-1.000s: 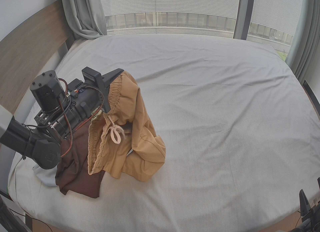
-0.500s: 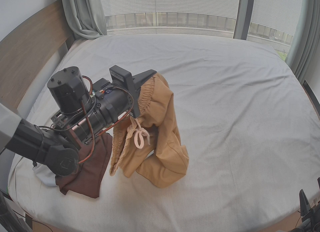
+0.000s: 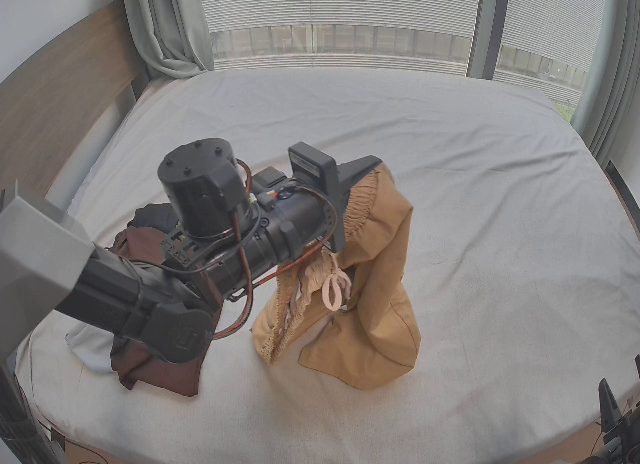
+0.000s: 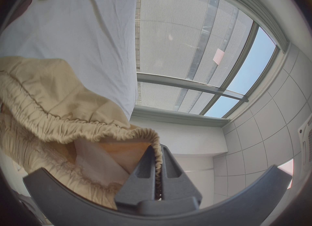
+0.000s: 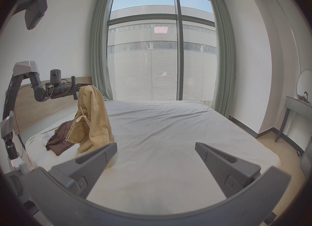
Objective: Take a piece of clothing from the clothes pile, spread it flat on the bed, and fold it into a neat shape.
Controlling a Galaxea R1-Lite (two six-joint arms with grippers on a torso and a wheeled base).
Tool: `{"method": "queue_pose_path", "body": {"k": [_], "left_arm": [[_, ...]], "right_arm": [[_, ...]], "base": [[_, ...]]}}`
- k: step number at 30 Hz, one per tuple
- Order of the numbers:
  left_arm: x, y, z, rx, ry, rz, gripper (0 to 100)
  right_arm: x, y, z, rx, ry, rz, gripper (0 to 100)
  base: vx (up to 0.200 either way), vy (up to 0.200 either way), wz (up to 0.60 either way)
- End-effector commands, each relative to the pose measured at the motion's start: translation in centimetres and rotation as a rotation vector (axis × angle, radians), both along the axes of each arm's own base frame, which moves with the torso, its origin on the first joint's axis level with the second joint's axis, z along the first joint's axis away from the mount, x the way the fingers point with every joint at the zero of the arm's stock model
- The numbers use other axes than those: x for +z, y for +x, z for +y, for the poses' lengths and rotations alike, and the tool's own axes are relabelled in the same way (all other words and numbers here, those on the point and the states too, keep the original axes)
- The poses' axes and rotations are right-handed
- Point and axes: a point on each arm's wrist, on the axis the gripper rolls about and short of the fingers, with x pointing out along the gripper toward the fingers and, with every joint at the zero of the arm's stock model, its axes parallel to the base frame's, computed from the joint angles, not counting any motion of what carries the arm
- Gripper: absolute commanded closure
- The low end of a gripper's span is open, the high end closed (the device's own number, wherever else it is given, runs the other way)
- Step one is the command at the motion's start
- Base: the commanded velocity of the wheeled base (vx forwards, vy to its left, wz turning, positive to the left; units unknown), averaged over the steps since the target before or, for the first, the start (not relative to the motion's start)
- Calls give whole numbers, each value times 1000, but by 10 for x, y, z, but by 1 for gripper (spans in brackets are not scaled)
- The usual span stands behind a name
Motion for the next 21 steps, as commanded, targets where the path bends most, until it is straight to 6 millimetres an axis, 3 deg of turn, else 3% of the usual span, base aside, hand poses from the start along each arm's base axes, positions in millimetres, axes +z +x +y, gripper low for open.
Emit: {"method": "queue_pose_path", "body": {"k": [1,15,21], "left_arm": [[-11,0,-23,-49,15,26,100],[17,6,-55,-152,-101,128,100],[49,-8,-69,-220,-177,158,100]], "right_arm": [[-5,0,0,0,-1,0,0],[-5,0,0,0,-1,1,0],[-5,0,0,0,-1,1,0]], "base": [[0,0,0],[0,0,0],[0,0,0]]}}
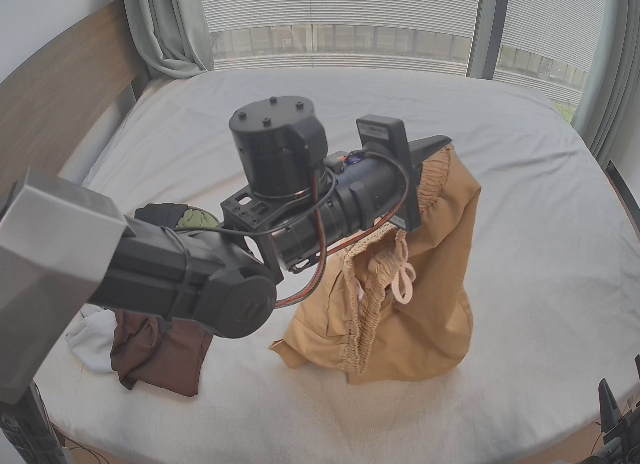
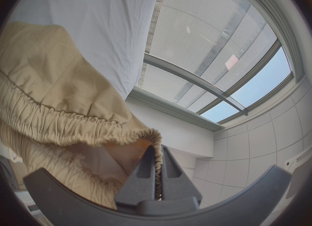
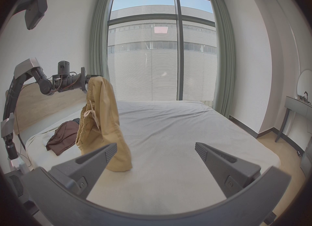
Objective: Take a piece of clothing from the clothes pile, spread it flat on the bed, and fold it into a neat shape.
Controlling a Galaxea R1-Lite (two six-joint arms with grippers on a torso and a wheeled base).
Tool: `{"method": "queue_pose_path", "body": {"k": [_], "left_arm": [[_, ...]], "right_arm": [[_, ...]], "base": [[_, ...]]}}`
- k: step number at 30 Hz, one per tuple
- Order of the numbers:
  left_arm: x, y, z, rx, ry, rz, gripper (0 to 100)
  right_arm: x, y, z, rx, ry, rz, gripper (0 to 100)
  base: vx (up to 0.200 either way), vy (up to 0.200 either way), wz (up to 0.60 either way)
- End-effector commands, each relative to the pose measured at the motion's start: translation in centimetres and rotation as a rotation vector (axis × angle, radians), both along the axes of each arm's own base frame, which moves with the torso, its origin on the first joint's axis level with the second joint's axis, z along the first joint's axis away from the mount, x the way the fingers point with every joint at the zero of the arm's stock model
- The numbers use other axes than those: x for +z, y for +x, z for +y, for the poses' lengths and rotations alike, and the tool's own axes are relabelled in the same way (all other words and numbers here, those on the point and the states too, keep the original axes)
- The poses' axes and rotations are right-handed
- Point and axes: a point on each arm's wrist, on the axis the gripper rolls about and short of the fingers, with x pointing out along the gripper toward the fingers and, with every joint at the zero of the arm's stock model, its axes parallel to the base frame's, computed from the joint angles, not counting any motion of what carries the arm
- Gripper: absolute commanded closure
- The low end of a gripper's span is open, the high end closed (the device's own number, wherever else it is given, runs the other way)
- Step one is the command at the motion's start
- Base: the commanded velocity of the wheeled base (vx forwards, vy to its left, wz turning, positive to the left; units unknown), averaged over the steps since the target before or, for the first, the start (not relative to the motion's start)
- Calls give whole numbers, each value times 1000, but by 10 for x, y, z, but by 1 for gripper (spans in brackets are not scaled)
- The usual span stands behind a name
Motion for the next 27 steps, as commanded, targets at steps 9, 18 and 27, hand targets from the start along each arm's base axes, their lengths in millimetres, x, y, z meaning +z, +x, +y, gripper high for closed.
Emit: {"method": "queue_pose_path", "body": {"k": [9,18,27], "left_arm": [[10,10,-2,34,-57,28,100],[-11,48,77,325,-38,-50,100],[-31,22,157,425,87,-187,100]], "right_arm": [[-5,0,0,1,-1,1,0],[-5,0,0,2,-1,1,0],[-5,0,0,2,-1,1,0]], "base": [[0,0,0],[0,0,0],[0,0,0]]}}
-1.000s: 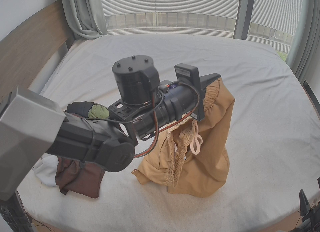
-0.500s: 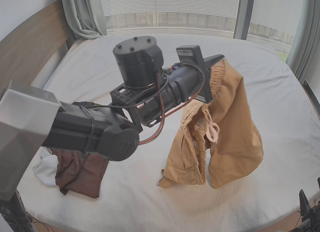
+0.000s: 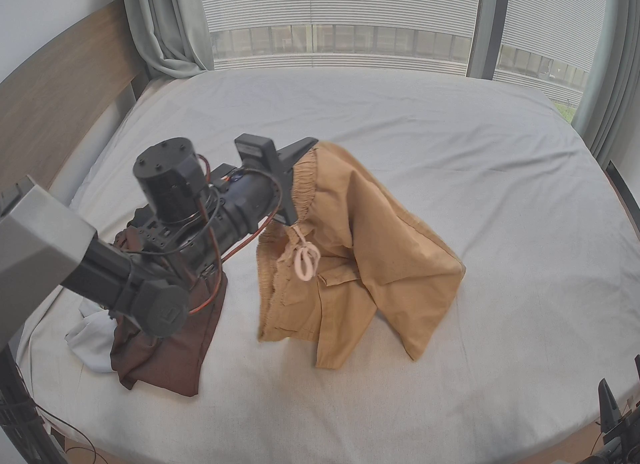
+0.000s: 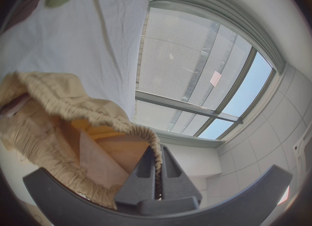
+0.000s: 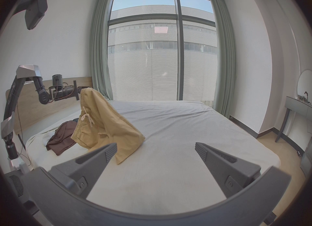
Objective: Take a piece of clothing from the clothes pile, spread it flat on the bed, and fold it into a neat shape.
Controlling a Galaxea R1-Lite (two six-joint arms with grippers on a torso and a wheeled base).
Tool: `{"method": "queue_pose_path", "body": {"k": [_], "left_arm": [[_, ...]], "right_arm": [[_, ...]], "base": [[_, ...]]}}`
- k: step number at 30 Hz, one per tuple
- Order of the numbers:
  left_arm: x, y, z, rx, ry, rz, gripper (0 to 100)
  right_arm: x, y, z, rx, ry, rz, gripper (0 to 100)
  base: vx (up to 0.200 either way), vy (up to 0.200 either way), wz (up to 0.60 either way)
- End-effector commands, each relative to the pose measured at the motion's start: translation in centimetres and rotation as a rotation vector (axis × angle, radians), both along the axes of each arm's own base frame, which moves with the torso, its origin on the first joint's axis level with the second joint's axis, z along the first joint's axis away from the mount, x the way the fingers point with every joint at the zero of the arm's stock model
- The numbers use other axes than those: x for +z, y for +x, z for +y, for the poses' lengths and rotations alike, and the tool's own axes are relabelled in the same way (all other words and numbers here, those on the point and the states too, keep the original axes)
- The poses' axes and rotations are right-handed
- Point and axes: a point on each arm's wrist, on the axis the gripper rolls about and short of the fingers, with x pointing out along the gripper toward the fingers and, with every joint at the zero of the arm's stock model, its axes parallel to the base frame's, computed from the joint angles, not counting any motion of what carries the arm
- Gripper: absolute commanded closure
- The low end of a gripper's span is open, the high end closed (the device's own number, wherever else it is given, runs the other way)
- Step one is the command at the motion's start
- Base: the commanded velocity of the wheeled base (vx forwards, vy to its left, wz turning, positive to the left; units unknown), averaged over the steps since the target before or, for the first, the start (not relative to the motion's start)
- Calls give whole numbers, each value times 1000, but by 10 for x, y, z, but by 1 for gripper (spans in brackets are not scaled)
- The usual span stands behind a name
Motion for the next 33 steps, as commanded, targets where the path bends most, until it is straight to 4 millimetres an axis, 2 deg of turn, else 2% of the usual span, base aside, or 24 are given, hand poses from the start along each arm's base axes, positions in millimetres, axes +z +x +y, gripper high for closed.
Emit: {"method": "queue_pose_path", "body": {"k": [1,5,8,14,21,22,25,33], "left_arm": [[2,-18,58,71,85,-87,100],[-9,-30,76,40,167,-134,100],[-16,-36,84,23,209,-170,100],[-26,-41,104,82,287,-220,100],[-44,-48,108,71,386,-211,100],[-51,-48,108,67,462,-248,100],[-61,-50,108,61,544,-274,100],[-68,-50,114,76,599,-283,100]], "right_arm": [[-5,0,0,0,-1,1,0],[-5,0,0,0,-1,1,0],[-5,0,0,0,-1,1,0],[-5,0,0,0,-1,1,0],[-5,0,0,-2,-1,3,0],[-5,0,0,0,-1,1,0],[-5,0,0,-2,-1,1,0],[-5,0,0,0,-1,1,0]], "base": [[0,0,0],[0,0,0],[0,0,0],[0,0,0],[0,0,0],[0,0,0],[0,0,0],[0,0,0]]}}
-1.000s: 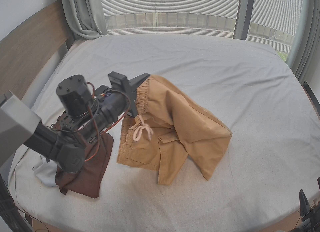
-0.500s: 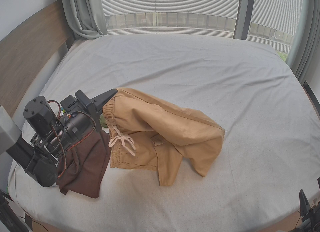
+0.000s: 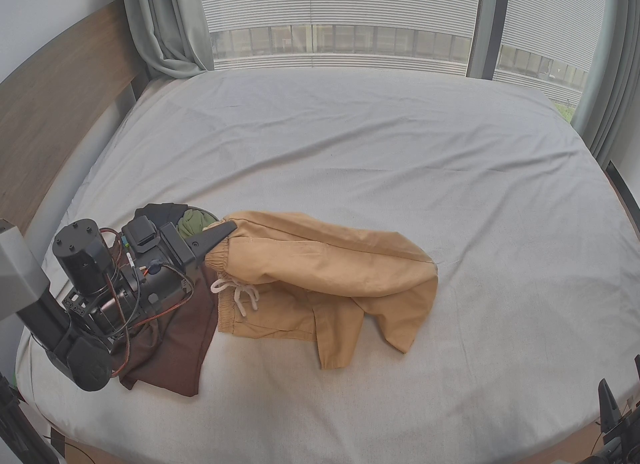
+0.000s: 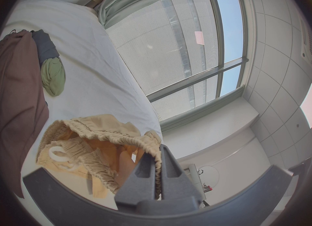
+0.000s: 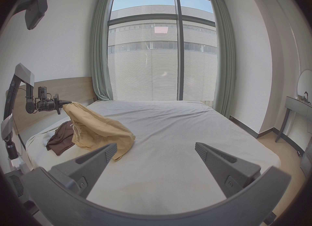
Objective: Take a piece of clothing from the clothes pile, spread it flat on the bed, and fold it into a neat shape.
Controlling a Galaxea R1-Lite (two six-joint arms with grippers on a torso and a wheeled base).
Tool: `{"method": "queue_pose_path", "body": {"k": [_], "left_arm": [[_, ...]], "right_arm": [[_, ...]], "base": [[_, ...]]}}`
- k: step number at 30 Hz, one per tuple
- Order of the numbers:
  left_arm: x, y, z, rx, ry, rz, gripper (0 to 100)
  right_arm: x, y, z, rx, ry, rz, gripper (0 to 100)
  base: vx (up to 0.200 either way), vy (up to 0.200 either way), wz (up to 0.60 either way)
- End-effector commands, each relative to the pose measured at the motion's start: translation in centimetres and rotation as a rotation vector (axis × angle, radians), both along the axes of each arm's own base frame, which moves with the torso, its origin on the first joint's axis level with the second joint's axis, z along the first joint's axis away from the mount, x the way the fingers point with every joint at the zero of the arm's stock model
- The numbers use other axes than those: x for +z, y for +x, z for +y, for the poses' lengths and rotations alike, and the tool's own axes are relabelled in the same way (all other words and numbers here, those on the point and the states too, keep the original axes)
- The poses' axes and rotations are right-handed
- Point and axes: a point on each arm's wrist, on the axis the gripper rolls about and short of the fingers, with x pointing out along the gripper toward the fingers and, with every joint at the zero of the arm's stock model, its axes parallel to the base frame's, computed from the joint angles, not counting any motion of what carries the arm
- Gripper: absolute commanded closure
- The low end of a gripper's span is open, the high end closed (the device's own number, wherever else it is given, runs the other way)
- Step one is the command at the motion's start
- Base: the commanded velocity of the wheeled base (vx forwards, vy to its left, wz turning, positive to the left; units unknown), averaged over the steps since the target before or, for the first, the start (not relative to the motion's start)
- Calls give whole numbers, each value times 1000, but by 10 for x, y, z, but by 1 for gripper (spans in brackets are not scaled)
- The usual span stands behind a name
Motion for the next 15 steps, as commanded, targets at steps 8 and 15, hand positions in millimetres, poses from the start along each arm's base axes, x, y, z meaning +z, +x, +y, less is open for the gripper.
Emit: {"method": "queue_pose_path", "body": {"k": [8,15], "left_arm": [[-22,7,14,48,122,-6,100],[-39,7,22,46,285,-67,100]], "right_arm": [[-5,0,0,1,-1,1,0],[-5,0,0,1,-1,3,0]], "base": [[0,0,0],[0,0,0]]}}
